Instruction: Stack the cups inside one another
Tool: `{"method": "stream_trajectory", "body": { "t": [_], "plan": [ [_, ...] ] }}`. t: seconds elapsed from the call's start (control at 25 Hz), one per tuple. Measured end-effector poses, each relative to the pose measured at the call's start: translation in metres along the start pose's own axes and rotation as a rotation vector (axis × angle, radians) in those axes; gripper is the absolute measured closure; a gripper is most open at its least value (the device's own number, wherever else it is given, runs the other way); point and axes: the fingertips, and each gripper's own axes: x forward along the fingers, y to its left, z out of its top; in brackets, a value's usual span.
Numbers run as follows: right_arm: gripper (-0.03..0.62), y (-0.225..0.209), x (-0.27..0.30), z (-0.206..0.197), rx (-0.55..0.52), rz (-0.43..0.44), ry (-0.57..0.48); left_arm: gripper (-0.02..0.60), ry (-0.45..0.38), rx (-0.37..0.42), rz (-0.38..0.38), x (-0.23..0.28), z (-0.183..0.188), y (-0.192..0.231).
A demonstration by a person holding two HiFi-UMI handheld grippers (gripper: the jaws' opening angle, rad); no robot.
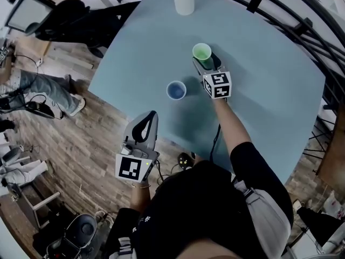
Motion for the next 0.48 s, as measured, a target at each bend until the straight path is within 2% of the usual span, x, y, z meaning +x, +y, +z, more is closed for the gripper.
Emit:
{"method": "stream_trajectory", "body": {
  "t": [0.48],
  "plan": [
    [0.301,0.022,-0.043,0.034,-0.023,0.044,-0.049,0.595,-0.053,0.024,0.003,-0.013,0.015,-0.005]
  ]
}}
